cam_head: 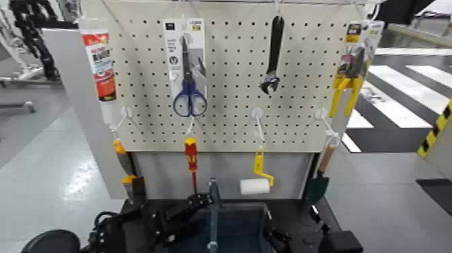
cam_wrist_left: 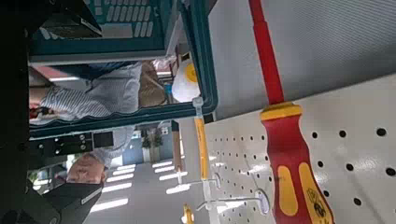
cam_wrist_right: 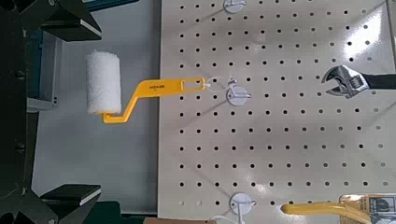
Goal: Place the crate on the table.
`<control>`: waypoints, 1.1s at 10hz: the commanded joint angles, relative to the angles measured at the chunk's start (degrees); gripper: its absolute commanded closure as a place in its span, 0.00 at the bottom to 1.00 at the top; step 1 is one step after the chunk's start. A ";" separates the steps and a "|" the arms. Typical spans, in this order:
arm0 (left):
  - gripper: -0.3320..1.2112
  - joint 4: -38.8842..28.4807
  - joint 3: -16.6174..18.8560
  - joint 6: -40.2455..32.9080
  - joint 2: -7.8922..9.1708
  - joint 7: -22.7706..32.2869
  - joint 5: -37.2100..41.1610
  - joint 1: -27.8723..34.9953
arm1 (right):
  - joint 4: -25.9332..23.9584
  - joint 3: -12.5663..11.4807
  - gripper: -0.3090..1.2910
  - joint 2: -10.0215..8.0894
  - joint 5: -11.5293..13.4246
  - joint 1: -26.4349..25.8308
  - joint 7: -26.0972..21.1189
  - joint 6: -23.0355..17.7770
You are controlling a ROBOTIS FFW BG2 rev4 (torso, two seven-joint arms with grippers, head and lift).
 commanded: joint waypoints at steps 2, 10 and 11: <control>0.29 -12.66 6.51 -3.35 -2.18 7.26 -11.33 6.27 | 0.00 -0.09 0.28 -0.08 -0.11 0.00 0.00 0.00; 0.29 -36.66 11.43 -28.05 -8.06 12.62 -58.44 25.07 | -0.53 -0.53 0.28 -0.08 -0.11 0.27 0.00 0.26; 0.28 -36.83 11.52 -31.21 -9.21 12.36 -63.10 26.74 | -0.62 -0.53 0.28 -0.08 -0.11 0.35 0.00 0.26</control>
